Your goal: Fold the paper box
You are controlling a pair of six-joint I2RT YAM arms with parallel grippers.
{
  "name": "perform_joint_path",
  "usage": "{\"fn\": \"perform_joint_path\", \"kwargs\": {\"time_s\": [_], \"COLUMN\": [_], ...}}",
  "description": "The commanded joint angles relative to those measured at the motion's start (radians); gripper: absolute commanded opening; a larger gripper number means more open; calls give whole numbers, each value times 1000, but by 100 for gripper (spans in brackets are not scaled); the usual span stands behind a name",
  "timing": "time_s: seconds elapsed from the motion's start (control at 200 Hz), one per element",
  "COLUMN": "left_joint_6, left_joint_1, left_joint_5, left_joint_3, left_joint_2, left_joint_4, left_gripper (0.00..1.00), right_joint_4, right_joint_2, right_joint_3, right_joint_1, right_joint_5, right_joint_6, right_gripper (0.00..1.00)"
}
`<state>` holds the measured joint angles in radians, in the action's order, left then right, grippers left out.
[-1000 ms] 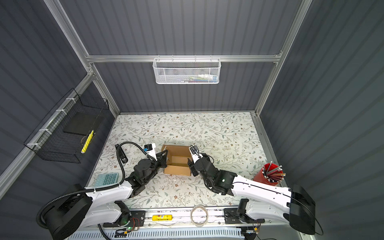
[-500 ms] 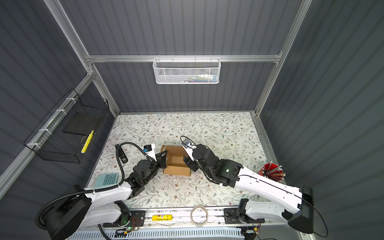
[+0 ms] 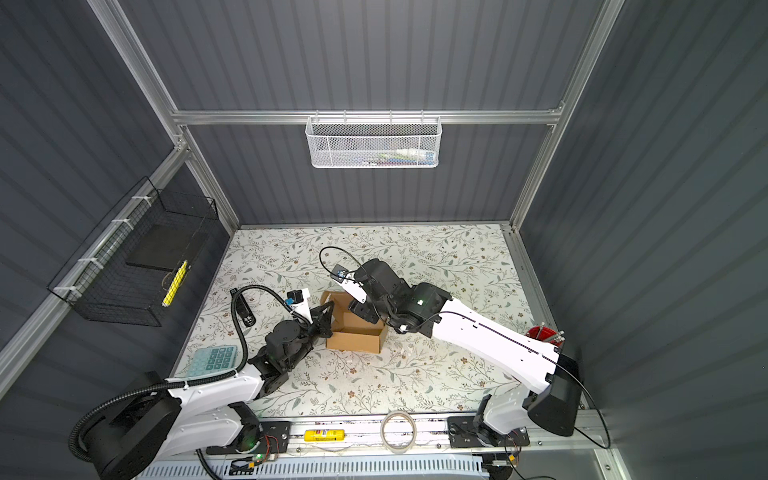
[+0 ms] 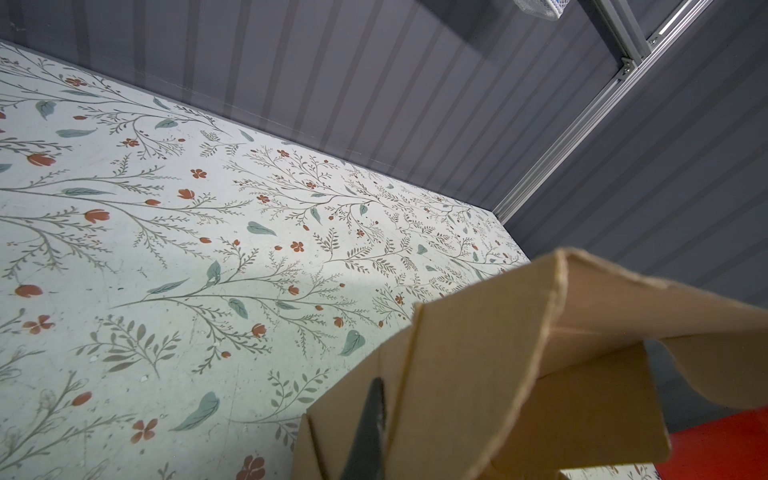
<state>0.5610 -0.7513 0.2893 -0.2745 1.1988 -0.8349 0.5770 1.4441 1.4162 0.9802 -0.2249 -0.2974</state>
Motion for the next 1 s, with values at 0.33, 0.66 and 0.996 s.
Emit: {"fn": "perform_joint_path", "kwargs": {"time_s": [0.33,0.66,0.996], "left_joint_6": [-33,-32,-36], "left_joint_1": [-6,-6,-6], "left_joint_5": [-13,-16,-16], "left_joint_3": [10,10,18], "left_joint_2": [18,12,-2], "left_joint_4": [99,105,115], "left_gripper": [2,3,4], "right_joint_4": [64,44,25], "right_joint_2": [152,158,140], "right_joint_3": [58,40,-25], "right_joint_1": [-36,-37,-34], "right_joint_5": [132,152,200], "right_joint_6": [-49,-45,-20], "right_gripper": [59,50,43]}}
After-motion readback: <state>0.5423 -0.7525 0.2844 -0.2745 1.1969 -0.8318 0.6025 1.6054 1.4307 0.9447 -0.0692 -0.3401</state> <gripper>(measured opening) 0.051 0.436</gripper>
